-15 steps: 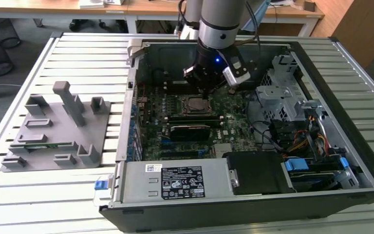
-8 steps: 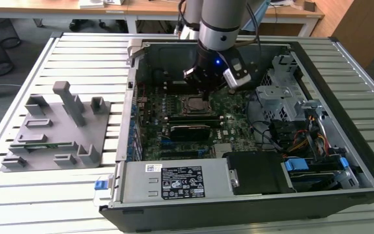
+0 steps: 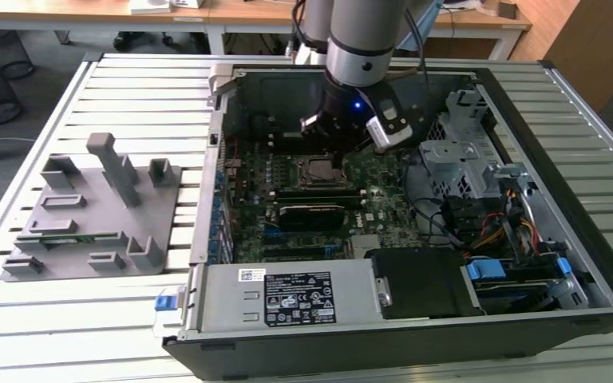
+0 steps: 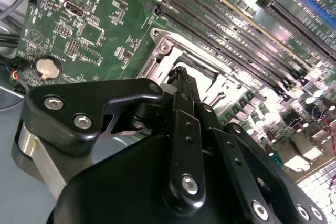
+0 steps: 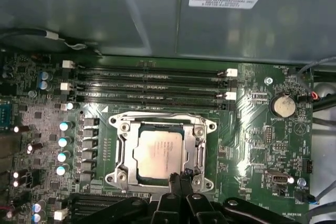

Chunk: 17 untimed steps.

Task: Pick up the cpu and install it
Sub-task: 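Install the second cpu locking lever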

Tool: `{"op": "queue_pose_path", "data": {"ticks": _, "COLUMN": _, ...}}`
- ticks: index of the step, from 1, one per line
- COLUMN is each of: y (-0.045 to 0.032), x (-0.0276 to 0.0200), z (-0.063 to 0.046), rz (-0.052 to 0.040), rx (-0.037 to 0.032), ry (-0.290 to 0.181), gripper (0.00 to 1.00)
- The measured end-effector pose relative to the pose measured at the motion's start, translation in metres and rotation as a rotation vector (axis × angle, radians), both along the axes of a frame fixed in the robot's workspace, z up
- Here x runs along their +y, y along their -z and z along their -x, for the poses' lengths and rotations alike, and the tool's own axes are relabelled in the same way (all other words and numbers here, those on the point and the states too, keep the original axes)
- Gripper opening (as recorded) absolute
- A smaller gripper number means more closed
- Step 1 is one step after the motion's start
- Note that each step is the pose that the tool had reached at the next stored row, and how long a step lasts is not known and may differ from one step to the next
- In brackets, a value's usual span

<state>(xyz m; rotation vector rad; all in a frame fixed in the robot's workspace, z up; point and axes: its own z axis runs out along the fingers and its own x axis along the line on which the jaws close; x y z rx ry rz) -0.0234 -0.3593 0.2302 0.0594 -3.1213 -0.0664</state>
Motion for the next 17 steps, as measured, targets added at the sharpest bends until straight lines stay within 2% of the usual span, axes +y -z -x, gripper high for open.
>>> {"op": "queue_pose_path", "data": {"ticks": 5, "y": 0.0000, "x": -0.0052, "z": 0.0026, "rz": 0.0001, "rx": 0.0000, "ry": 0.000, "gripper": 0.11}}
{"op": "queue_pose_path", "data": {"ticks": 17, "y": 0.0000, "x": -0.0083, "z": 0.0082, "rz": 0.0001, "rx": 0.0000, "ry": 0.000, "gripper": 0.11}}
